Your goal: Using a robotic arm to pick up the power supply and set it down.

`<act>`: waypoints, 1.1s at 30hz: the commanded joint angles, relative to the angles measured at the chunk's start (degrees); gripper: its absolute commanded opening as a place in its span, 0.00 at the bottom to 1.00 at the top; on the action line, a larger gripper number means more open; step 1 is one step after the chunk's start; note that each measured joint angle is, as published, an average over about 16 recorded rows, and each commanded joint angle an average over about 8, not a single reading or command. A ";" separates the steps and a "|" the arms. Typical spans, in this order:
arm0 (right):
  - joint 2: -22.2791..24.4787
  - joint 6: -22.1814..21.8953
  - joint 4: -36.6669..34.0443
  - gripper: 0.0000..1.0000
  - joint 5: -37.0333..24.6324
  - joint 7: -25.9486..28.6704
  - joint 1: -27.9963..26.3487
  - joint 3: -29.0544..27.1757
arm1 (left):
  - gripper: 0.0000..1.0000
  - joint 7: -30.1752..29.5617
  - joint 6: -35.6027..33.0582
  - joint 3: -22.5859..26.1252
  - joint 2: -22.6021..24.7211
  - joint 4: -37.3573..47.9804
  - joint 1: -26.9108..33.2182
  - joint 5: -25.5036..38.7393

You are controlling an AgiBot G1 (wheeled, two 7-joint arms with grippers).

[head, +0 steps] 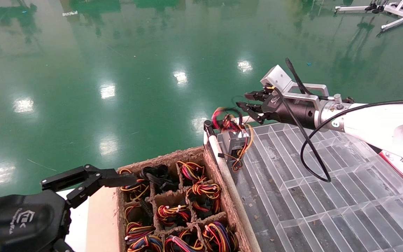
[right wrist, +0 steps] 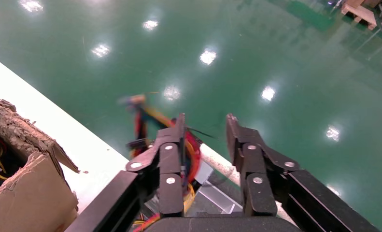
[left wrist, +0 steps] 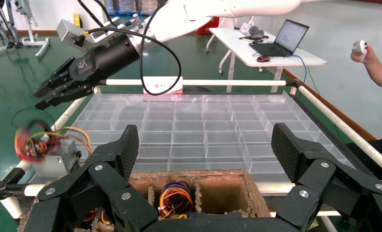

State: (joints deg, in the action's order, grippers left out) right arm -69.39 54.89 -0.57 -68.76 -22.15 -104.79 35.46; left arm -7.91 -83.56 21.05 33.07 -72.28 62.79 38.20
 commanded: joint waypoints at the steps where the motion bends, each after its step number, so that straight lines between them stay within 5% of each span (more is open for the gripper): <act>1: -0.03 -0.02 0.02 1.00 -0.12 -0.06 -0.04 0.07 | 1.00 0.00 0.00 0.00 0.00 0.00 0.00 0.00; 11: 1.44 2.09 1.69 1.00 1.63 3.40 1.23 -1.22 | 1.00 0.00 0.00 0.00 0.00 0.01 0.00 0.00; 33: 13.59 12.47 28.54 1.00 10.93 14.38 16.79 -7.93 | 1.00 0.01 -0.01 0.01 0.00 0.02 0.01 -0.01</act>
State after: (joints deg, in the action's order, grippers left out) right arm -55.80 67.36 27.96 -57.83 -7.77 -88.00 27.53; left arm -7.90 -83.56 21.06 33.07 -72.26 62.80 38.19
